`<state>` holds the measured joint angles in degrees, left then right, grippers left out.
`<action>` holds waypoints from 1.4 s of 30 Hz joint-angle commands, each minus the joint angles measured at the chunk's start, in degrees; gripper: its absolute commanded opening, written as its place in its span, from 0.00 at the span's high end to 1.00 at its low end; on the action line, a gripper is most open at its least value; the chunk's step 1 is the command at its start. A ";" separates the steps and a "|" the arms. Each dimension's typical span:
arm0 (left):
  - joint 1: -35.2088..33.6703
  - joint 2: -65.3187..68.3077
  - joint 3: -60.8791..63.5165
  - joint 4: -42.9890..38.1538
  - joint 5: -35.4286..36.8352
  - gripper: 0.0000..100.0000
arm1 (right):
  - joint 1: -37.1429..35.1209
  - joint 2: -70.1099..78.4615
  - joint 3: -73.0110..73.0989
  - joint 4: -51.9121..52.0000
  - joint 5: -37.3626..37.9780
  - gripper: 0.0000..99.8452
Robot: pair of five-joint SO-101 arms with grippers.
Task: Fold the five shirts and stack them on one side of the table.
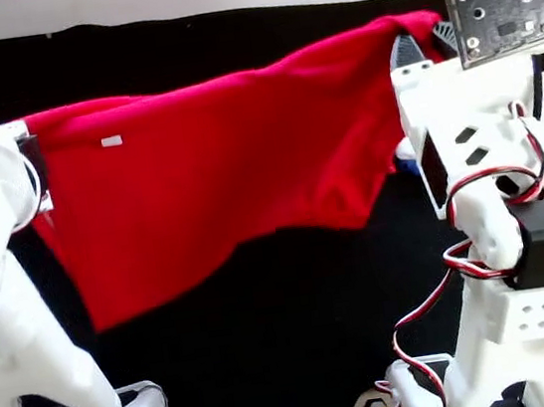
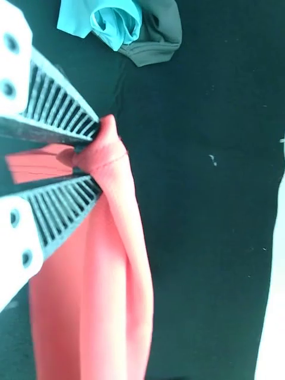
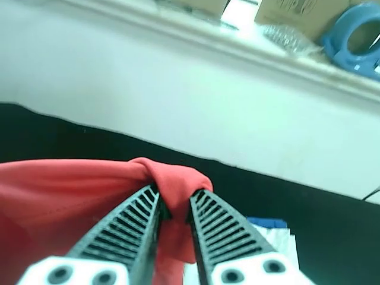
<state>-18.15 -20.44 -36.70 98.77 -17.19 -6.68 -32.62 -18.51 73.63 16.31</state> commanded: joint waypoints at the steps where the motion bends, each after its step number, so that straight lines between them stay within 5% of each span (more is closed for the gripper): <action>1: -0.84 1.89 -1.45 0.00 0.44 0.99 | -0.40 -1.10 1.45 0.13 0.53 0.99; 14: -2.42 -1.63 6.46 -0.35 0.53 0.99 | -0.31 -1.80 -21.76 5.76 0.62 0.99; 42: -4.88 -23.43 7.34 -2.64 0.53 0.99 | -0.31 -16.48 -23.08 12.09 0.79 0.99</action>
<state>-22.02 -43.82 -30.02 97.01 -17.10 -7.21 -49.14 -41.19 86.11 16.48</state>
